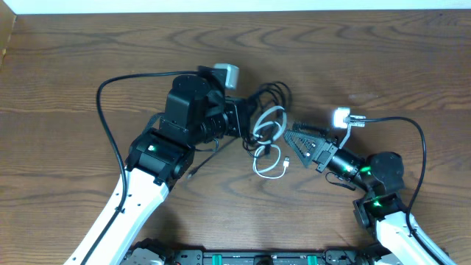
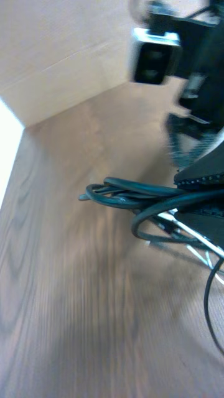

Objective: Untangle cables

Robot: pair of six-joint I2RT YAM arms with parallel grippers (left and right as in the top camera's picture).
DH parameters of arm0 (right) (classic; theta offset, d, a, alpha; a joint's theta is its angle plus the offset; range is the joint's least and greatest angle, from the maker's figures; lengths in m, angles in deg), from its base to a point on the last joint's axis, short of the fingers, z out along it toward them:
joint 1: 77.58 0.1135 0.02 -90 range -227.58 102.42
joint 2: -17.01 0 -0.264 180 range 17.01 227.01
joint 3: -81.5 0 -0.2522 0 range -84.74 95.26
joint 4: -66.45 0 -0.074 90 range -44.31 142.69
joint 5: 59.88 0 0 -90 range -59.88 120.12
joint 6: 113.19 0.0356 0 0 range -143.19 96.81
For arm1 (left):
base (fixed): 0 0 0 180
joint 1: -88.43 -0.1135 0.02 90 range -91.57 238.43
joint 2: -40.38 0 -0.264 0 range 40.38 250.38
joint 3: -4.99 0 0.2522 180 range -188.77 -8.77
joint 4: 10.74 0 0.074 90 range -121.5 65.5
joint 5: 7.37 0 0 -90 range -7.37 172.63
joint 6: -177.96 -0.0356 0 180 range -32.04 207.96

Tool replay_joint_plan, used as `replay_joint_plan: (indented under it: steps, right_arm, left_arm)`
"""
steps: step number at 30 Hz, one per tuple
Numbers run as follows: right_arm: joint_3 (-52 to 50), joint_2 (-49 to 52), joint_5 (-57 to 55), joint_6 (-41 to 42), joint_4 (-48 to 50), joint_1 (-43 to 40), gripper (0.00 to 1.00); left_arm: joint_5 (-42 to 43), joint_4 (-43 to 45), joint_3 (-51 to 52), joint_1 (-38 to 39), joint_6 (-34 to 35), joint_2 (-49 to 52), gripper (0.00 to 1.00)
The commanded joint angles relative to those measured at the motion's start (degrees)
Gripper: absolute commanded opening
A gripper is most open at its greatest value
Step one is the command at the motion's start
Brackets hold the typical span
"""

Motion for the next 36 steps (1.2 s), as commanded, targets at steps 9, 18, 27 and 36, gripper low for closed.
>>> replay_joint_plan:
  steps: [9,18,27,36]
  right_arm:
    - [0.3,0.1,-4.5,12.3,-13.0,0.0,0.95]
    - [0.3,0.1,-0.2,22.0,-13.0,0.0,0.42]
    - [0.3,0.1,0.2,22.2,-13.4,0.0,0.31]
    - [0.3,0.1,-6.1,19.6,-14.2,0.0,0.35]
  left_arm:
    - [-12.0,0.3,-0.9,0.0,26.6,-0.5,0.08]
    - [-12.4,0.2,-0.9,0.0,47.2,-0.5,0.08]
    - [-11.4,0.0,-0.9,0.0,55.2,-0.5,0.08]
    - [-1.2,-0.1,-0.9,0.0,45.3,-0.5,0.08]
